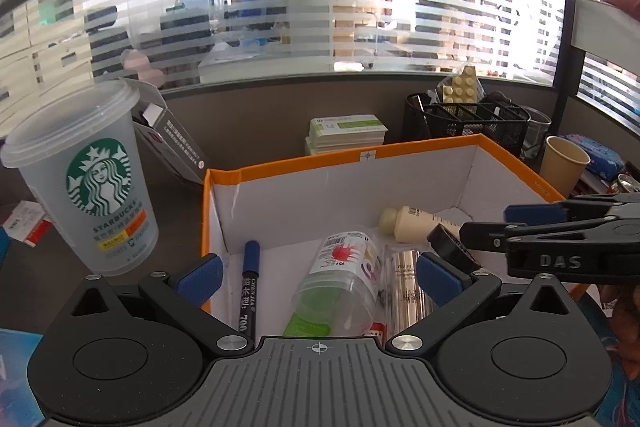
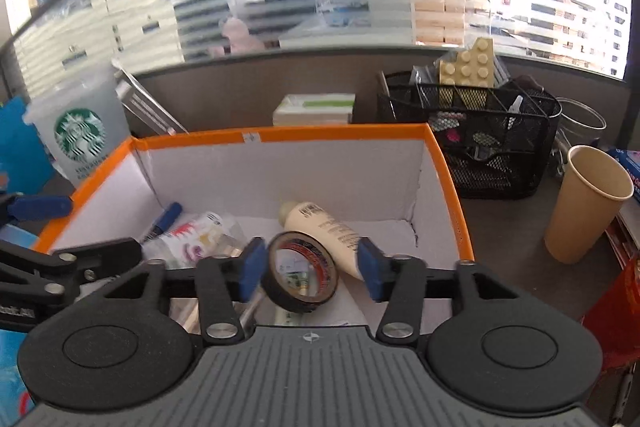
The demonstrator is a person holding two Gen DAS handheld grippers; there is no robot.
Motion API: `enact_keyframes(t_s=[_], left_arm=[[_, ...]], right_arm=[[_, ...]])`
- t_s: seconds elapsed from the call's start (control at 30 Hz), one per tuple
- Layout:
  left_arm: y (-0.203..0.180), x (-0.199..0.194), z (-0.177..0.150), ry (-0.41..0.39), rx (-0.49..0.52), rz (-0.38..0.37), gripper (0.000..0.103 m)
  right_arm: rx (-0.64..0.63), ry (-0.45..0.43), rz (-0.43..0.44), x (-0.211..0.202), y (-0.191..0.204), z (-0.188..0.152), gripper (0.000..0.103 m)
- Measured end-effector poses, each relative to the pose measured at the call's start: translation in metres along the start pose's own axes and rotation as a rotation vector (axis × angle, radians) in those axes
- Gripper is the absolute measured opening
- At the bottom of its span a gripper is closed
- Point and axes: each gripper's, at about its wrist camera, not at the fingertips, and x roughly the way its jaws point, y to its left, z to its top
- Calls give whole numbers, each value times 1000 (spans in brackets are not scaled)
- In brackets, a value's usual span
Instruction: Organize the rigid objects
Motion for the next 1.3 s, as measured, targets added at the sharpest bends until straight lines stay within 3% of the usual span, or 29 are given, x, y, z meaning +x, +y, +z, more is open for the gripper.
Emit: enact_keyframes(t_s=[0.07,0.2,0.37,0.7,1.03,1.3], left_arm=[[1,-9,0,-13,1,3,103],[2,-31,-3,-42,-6,10,103],[7,-60,-8,-68,-23,21,103],[27,-113,-27,-115,-75,79,103],[60,-146,-58,-100,-180,153,103],[66,-168,-67,-113,-147,230,103]], right_arm=[[2,-34,-25,-12,4,1,87],[-25,-112,-63,-41,16,2,90],[-26,-184,-58,-76,30,2,102],[-85,-261,-58,-129,73,-26,103],[-137,-280,-47,-155,113,-58,103],[-144,-294,-1,-169,137,-73,103]])
